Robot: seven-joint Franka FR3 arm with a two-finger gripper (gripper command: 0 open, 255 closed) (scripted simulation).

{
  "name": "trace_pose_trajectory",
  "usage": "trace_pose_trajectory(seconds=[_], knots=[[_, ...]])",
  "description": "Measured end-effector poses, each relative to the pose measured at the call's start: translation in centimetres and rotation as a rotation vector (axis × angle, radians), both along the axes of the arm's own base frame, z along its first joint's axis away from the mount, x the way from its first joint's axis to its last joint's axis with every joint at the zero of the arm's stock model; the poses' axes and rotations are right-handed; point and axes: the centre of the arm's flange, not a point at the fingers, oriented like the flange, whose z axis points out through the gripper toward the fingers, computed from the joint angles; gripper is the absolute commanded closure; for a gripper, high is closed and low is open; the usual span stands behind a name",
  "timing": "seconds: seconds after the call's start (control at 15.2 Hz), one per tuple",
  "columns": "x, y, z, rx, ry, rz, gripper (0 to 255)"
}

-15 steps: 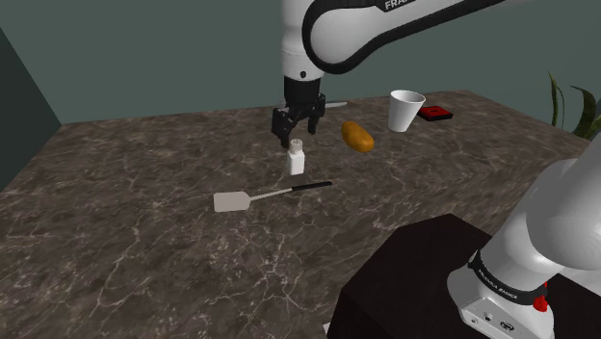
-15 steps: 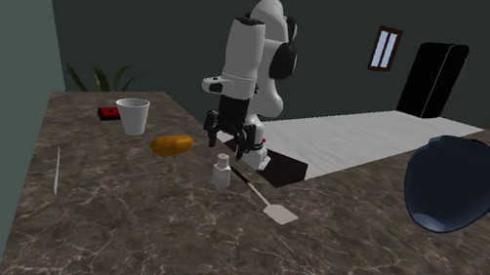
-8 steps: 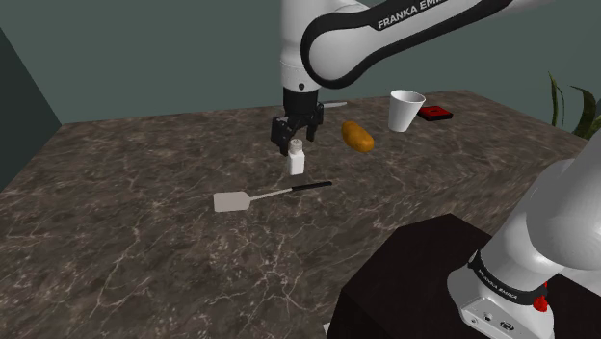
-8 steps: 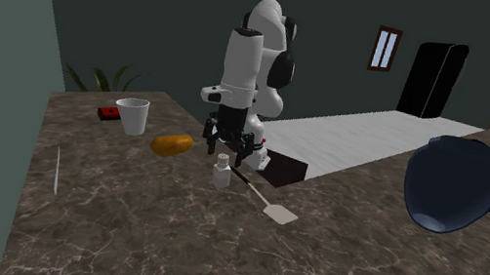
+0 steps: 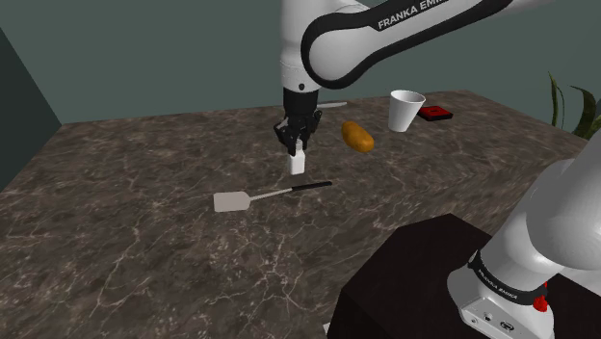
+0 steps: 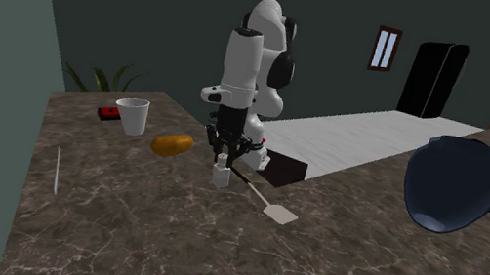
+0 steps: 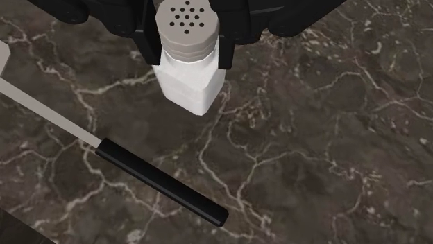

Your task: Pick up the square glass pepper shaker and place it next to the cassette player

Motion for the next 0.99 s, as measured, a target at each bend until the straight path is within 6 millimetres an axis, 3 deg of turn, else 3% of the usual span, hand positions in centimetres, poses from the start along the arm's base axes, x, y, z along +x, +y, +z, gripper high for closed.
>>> trace_pose_trajectory(seconds=[0.4, 0.99], knots=[[0.0, 0.0, 0.0, 0.0, 0.0, 0.0, 255], [0.0, 0.0, 4.3, 0.0, 0.0, 0.0, 255]])
